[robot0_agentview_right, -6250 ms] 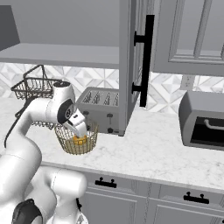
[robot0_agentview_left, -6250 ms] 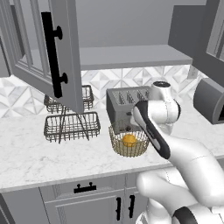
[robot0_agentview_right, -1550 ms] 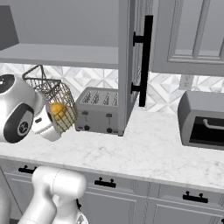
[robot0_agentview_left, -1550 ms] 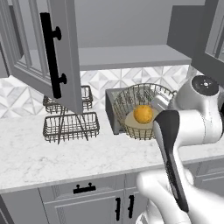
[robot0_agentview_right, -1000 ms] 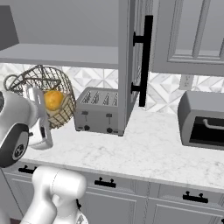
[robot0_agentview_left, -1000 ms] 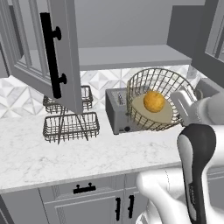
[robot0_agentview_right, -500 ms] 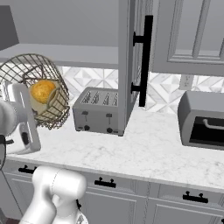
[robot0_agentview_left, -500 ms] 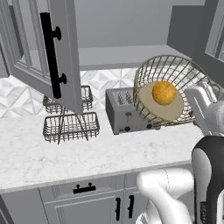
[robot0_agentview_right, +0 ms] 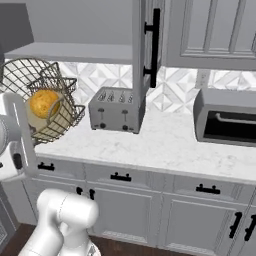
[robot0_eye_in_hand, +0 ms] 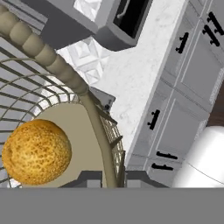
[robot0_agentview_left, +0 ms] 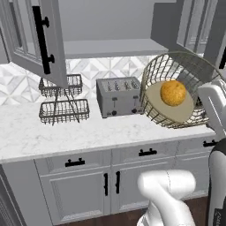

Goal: Open the cabinet, pick up the bread from the cabinet and place it in the basket. Then move the basket to the dining counter.

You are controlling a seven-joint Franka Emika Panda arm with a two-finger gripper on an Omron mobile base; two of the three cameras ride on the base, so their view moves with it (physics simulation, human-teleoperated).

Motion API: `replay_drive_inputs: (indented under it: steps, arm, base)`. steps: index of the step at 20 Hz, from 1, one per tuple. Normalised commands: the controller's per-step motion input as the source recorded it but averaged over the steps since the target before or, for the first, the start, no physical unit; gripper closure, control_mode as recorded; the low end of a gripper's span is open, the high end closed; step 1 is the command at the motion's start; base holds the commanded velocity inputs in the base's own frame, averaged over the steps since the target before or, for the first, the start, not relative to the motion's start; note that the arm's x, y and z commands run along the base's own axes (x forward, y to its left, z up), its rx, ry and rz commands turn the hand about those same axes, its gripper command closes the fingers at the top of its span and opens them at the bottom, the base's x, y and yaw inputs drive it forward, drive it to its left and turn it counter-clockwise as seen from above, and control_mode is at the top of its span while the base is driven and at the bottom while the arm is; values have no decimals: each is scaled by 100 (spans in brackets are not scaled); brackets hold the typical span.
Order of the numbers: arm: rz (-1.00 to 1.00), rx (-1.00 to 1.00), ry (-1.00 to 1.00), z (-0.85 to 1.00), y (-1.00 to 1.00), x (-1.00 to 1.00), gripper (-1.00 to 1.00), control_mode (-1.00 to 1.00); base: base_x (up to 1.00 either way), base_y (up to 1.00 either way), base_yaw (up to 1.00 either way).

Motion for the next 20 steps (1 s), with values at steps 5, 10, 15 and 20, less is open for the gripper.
replay_drive_inputs:
  steps: [5, 10, 15, 20]
  arm:
    - [0, 0, 0, 0, 0, 0, 100, 100]
    - [0, 0, 0, 0, 0, 0, 100, 100]
    - [0, 0, 0, 0, 0, 0, 100, 100]
    - [0, 0, 0, 0, 0, 0, 100, 100]
  base:
    - [-100, -60, -1]
    - [-78, -73, -23]
    - [-5, -64, -79]
    - [0, -24, -94]
